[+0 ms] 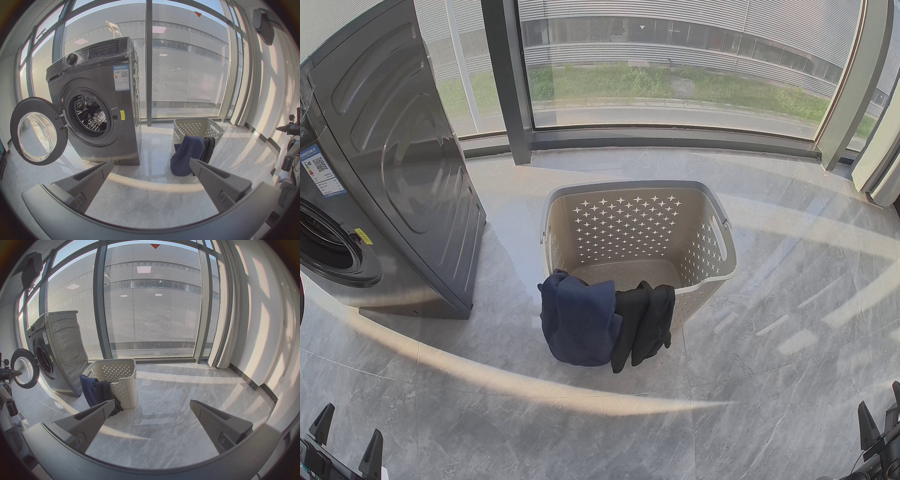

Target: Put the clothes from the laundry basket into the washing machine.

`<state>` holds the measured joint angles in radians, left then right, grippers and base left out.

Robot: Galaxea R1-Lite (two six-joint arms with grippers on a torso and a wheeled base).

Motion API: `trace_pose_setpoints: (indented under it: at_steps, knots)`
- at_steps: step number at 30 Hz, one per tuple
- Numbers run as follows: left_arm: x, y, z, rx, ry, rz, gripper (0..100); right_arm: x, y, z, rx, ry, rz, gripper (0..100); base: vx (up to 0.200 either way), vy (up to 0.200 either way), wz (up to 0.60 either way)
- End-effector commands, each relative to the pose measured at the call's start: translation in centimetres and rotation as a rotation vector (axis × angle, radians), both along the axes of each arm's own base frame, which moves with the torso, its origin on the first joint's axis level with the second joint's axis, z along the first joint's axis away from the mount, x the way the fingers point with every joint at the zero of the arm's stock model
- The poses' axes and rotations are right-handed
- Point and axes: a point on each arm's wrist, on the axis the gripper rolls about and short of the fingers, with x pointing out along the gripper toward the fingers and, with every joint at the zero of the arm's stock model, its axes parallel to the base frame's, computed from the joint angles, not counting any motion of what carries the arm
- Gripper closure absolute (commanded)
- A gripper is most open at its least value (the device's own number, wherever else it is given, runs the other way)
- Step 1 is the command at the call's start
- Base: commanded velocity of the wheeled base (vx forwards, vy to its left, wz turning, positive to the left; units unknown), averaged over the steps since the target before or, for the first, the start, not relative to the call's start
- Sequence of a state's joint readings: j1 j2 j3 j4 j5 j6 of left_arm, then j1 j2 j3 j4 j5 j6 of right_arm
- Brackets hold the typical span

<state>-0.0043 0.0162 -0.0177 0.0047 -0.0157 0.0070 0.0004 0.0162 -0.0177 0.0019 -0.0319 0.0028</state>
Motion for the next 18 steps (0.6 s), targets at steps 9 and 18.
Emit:
trace_pose_setpoints:
  at_steps: [9, 18]
  knots:
    - [0.03, 0.00, -0.52, -0.002, 0.005, 0.000, 0, 0.00, -0.01, -0.48, 0.002, 0.000, -0.001, 0, 0.200, 0.000, 0.00]
    - [0.03, 0.00, -0.52, -0.001, 0.004, 0.000, 0, -0.12, 0.00, 0.12, 0.009, -0.036, 0.004, 0, 0.022, 0.000, 0.00]
